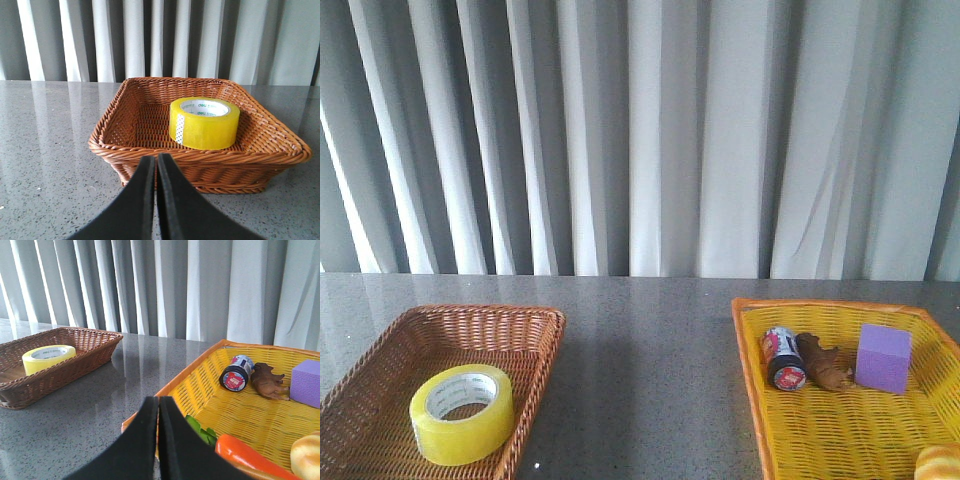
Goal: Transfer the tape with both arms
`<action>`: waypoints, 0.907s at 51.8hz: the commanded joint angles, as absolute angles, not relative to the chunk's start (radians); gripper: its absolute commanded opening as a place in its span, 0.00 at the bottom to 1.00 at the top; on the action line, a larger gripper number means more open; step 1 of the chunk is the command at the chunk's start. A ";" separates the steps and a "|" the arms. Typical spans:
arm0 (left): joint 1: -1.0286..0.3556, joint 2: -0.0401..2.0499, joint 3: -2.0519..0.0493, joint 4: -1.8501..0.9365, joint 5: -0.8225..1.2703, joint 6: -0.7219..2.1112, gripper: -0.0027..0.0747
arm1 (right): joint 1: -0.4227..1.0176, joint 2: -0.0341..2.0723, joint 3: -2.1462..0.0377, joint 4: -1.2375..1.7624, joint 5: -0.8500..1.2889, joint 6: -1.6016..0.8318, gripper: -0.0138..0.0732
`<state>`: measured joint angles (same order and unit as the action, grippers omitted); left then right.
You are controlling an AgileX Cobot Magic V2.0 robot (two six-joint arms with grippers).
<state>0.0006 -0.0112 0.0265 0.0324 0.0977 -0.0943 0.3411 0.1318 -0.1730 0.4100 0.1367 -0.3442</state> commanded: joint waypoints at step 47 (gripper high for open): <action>0.001 -0.018 -0.004 0.031 0.020 -0.104 0.03 | -0.117 -0.006 0.033 -0.022 -0.041 0.065 0.15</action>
